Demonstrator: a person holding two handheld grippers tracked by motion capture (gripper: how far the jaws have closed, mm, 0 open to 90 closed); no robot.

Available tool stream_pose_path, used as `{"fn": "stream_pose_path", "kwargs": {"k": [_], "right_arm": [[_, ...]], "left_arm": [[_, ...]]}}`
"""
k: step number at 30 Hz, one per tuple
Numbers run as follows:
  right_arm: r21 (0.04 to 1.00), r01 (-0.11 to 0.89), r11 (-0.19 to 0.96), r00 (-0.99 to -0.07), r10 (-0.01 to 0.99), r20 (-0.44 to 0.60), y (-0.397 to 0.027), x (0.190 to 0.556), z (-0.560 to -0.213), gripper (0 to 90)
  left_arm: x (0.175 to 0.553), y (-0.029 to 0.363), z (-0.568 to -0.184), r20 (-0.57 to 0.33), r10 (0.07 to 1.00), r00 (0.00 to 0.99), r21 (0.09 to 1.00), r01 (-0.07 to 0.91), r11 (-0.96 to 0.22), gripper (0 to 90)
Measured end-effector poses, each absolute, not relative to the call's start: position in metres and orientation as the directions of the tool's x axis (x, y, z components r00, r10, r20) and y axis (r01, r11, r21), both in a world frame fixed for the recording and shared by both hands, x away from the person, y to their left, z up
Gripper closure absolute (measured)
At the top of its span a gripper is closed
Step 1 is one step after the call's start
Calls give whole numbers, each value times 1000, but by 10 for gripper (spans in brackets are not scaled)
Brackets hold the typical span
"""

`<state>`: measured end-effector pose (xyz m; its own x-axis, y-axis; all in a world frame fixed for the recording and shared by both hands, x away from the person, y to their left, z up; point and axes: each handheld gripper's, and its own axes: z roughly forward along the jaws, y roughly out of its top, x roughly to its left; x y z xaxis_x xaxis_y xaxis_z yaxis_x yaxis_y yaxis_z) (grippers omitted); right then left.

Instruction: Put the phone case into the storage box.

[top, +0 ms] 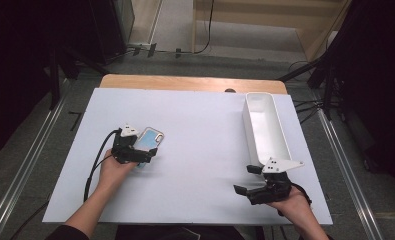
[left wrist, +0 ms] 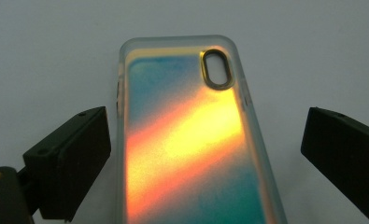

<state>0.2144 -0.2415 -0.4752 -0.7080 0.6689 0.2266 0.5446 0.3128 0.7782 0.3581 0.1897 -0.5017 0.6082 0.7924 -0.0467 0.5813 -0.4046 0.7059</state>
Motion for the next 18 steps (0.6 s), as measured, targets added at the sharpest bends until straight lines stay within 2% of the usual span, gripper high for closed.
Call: {"fn": "stream_pose_path", "kwargs": {"k": [11,18], "right_arm": [[774,549,316,-708,668,230,-240,214,-476,121],[774,546,321,-711,666,226,-240,215,-476,122]], "left_arm": [[356,183,-509,36,793,608,675,571,-468,14],[356,182,-509,41,793,608,674,569,-471,14]]}}
